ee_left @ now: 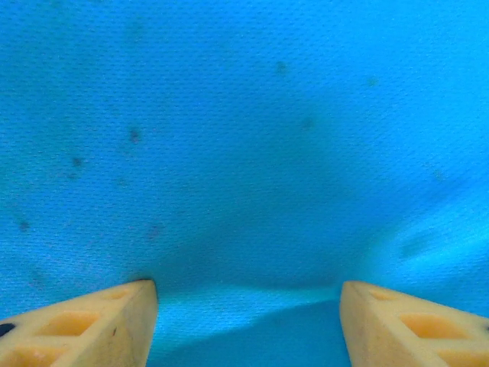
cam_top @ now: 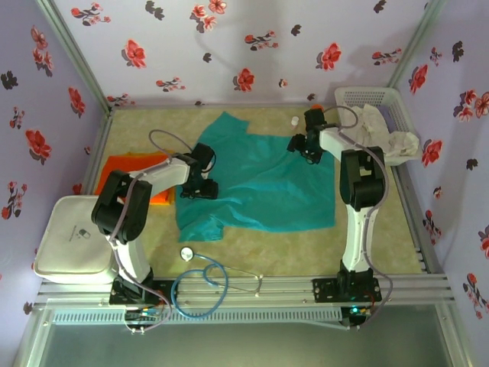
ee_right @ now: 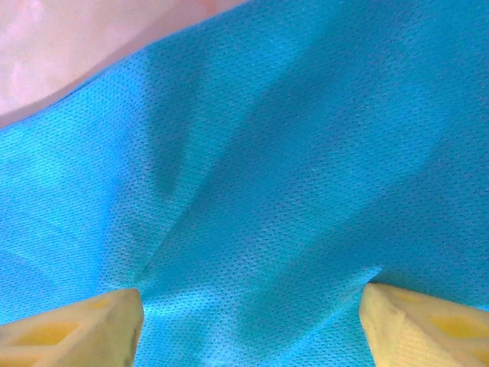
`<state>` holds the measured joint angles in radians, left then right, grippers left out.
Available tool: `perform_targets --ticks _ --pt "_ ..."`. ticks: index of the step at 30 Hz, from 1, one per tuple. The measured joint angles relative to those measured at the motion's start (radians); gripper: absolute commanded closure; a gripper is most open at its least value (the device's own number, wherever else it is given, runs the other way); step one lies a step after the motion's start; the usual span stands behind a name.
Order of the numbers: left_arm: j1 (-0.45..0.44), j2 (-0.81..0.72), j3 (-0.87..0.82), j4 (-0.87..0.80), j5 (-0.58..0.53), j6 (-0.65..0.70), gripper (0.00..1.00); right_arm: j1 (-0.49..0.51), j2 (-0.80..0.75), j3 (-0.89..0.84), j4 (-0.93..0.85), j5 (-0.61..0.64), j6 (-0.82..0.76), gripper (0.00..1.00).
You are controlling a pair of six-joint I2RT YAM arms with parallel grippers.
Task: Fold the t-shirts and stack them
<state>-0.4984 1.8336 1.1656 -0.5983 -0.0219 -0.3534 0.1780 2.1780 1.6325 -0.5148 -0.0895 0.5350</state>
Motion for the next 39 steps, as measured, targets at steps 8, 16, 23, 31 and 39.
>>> perform_targets --ticks 8,16,23,31,39 --pt "0.004 0.121 0.154 -0.005 0.009 0.0 0.36 -0.007 -0.043 -0.051 0.032 0.043 -0.069 0.19" --pt "0.019 0.239 0.322 -0.007 0.02 0.0 0.36 -0.003 -0.481 -0.396 0.082 0.038 -0.021 0.11" --pt "0.052 0.238 0.342 -0.039 0.026 0.001 0.37 0.005 -0.718 -0.655 0.056 0.065 0.021 0.16" --pt "0.054 -0.07 0.119 -0.09 0.014 -0.012 0.39 0.0 -1.005 -0.869 -0.102 0.09 0.11 0.26" --pt "0.053 -0.398 -0.174 -0.154 0.007 -0.117 0.49 -0.016 -1.141 -0.97 -0.203 0.069 0.18 0.32"
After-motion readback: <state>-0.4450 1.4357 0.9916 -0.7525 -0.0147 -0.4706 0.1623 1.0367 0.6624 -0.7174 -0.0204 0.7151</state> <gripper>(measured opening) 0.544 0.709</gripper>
